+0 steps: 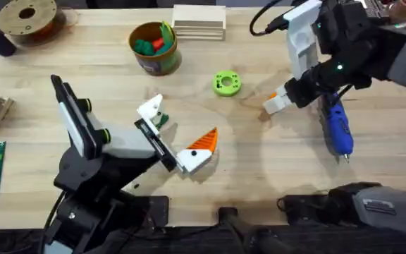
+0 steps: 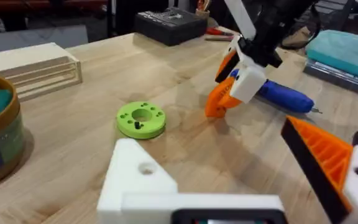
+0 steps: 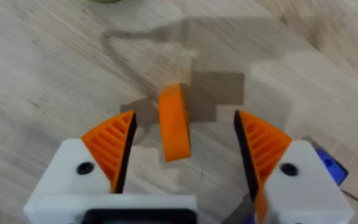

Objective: Pick up the gripper from the table and insert it into the empty holder that is missing its gripper. Then pick up a screw, insert it into the mounting hole, and use the screwdriver to tighten it. Finally, clean up the table by picking up the vegetable and placing it into the bucket.

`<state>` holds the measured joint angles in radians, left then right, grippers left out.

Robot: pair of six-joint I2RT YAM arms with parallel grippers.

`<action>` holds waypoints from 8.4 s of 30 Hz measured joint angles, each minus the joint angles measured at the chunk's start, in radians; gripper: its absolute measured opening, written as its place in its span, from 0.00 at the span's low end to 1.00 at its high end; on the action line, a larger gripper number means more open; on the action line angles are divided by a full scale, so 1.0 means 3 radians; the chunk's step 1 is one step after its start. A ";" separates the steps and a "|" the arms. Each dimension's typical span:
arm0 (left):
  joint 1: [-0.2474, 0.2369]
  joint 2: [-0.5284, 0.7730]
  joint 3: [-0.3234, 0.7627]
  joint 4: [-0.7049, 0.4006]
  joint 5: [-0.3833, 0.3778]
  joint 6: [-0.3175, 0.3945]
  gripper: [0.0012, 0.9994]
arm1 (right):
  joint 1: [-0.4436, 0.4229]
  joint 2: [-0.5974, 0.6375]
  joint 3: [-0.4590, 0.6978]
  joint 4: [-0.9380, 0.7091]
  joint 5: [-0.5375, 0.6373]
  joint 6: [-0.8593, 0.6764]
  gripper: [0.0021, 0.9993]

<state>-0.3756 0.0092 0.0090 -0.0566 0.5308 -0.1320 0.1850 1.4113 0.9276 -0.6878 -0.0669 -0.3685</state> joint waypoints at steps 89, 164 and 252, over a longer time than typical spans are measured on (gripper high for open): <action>0.0014 0.0010 0.0000 -0.0008 -0.0135 -0.0112 0.99 | 0.1301 0.0913 -0.0623 0.4613 -0.3351 0.5471 0.01; 0.0125 0.0038 0.0000 -0.0009 0.0131 -0.0046 0.99 | 0.1481 0.0881 -0.0591 0.4559 -0.2953 0.5298 0.01; -0.0011 -0.0012 0.0000 -0.0025 0.0853 0.0128 0.99 | 0.0331 0.0633 0.0145 0.2662 -0.2443 0.3540 0.82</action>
<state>-0.3790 0.0055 0.0090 -0.0643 0.7868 -0.0937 0.2843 1.6011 0.9711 0.1109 -0.8000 0.6935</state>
